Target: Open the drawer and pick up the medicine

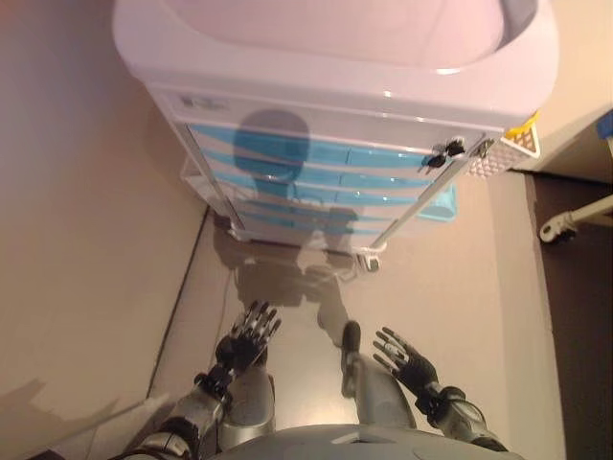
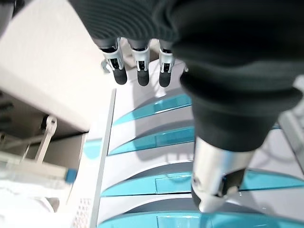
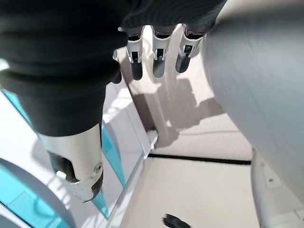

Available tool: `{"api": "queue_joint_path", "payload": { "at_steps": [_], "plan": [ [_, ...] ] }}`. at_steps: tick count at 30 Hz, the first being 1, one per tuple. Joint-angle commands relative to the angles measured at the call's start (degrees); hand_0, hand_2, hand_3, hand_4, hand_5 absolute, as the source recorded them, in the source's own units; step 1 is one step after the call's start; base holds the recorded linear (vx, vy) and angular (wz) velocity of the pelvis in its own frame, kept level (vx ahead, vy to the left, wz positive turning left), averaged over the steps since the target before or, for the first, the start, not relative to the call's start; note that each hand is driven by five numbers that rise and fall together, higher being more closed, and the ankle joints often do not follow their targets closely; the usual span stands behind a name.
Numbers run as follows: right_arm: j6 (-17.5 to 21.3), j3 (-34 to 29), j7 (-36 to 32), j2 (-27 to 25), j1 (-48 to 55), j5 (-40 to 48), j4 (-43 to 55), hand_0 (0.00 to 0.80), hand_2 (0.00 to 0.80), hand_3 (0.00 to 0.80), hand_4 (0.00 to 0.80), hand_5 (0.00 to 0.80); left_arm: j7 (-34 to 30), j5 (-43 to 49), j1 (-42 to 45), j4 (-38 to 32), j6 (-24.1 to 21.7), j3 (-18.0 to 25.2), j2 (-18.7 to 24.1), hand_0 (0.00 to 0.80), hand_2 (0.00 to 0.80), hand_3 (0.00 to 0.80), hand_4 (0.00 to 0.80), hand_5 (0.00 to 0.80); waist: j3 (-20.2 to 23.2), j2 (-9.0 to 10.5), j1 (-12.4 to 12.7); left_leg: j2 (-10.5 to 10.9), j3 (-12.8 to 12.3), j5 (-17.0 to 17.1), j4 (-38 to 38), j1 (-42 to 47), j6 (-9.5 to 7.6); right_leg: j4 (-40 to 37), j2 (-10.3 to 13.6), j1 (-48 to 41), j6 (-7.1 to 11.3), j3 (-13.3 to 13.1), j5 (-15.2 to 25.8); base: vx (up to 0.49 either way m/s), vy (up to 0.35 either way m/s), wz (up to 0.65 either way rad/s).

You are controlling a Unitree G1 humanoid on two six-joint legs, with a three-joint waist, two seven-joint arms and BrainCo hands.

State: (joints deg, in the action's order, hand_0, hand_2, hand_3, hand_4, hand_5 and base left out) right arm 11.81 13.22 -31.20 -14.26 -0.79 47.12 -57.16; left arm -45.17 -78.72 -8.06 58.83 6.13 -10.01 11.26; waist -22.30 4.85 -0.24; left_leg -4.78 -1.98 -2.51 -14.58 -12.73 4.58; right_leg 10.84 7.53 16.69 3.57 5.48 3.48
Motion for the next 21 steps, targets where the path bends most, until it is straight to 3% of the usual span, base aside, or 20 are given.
{"api": "queue_joint_path", "payload": {
  "at_steps": [1, 9, 18, 19, 21],
  "plan": [
    [-1.58, 2.83, 1.14, 0.66, 3.45, 1.34, 5.73, 0.0, 0.0, 0.0, 0.0, 0.0, -0.8, -6.2, 0.0, -4.95, 0.32, 1.65, -3.18, 0.0, 0.0, 0.0, 0.0, 0.0, -1.05, -0.87, -1.68, 3.11, 0.3, 0.12, -4.03, -5.01, -3.47, 10.78, -1.24, 4.12, 2.07, -0.9, -4.23, -0.014, -0.02, -0.07],
    [-2.96, 4.17, 1.17, -0.1, 2.58, 2.2, 9.39, 0.0, 0.0, 0.0, 0.0, 0.0, 0.21, -16.92, -6.12, -7.95, 0.76, 2.46, -2.75, 0.0, 0.0, 0.0, 0.0, 0.0, -3.97, 1.14, -2.79, 3.18, 1.04, -1.24, -10.69, -12.32, -4.11, 15.63, -2.69, 10.17, 1.22, -1.68, -4.66, -0.004, -0.023, -0.04],
    [-4.62, 4.95, 1.47, -0.85, 2.96, 3.39, 12.39, 0.0, 0.0, 0.0, 0.0, 0.0, -0.17, -22.38, -10.59, -10.64, 0.03, 3.86, -2.04, 0.0, 0.0, 0.0, 0.0, 0.0, -5.22, 2.51, -3.9, 2.46, 0.63, -2.17, -14.74, -16.38, -4.39, 18.25, -3.45, 13.45, 0.82, -1.95, -4.7, 0.017, -0.016, 0.01],
    [-4.99, 5.47, 1.58, -1.26, 3.19, 3.43, 13.23, 0.0, 0.0, 0.0, 0.0, 0.0, 0.04, -24.11, -12.67, -11.37, -0.6, 4.37, -1.27, 0.0, 0.0, 0.0, 0.0, 0.0, -5.32, 2.83, -4.23, 2.5, 0.95, -4.18, -16.19, -16.76, -4.31, 19.13, -3.78, 13.71, 1.17, -2.4, -5.99, 0.1, -0.003, -0.01],
    [-5.27, 5.89, 1.51, -1.73, 3.41, 3.94, 13.96, 0.0, 0.0, 0.0, 0.0, 0.0, 0.93, -26.56, -15.61, -11.58, -0.62, 5.35, 0.53, 0.0, 0.0, 0.0, 0.0, 0.0, -5.5, 3.28, -4.69, 2.26, 0.85, -4.7, -17.55, -17.93, -4.42, 19.65, -4.0, 14.58, 1.12, -2.55, -5.86, 0.058, -0.01, -0.06]
  ]
}}
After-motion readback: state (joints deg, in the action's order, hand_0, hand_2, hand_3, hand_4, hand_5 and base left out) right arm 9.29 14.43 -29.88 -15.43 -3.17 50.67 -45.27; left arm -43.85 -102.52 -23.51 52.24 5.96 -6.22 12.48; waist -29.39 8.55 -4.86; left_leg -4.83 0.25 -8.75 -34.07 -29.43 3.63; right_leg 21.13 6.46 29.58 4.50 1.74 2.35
